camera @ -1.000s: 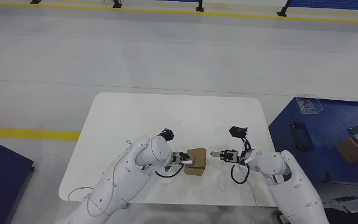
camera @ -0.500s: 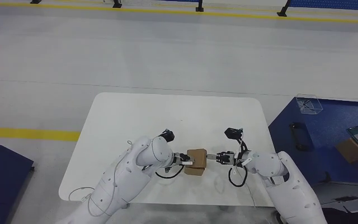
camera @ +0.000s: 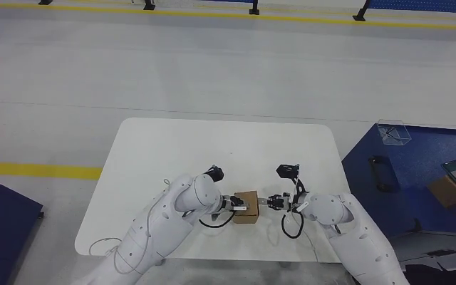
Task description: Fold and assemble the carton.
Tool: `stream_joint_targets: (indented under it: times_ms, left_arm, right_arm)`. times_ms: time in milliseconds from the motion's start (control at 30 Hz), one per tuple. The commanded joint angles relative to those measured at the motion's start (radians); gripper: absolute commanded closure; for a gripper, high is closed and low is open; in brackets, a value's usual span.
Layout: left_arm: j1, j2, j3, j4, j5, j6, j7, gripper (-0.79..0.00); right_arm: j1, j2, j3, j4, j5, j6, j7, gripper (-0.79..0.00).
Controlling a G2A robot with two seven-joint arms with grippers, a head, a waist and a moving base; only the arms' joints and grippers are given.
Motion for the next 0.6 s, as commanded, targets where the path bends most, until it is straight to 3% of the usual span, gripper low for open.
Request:
stream_joint_targets:
  times_ms: [0,567]
  left_arm:
    - [0.0,-0.001,0.001,0.006,-0.002,-0.003,0.002,-0.785]
    - [0.007,-0.003,0.004,-0.015,0.003,0.003,0.02,-0.785]
  right_arm:
    - [0.006,-0.002,-0.008,0.008,-0.003,0.003,-0.002,-0.785]
    - [-0.026,0.007,0.035,-0.045,0.03,-0.01,0.007,-0.785]
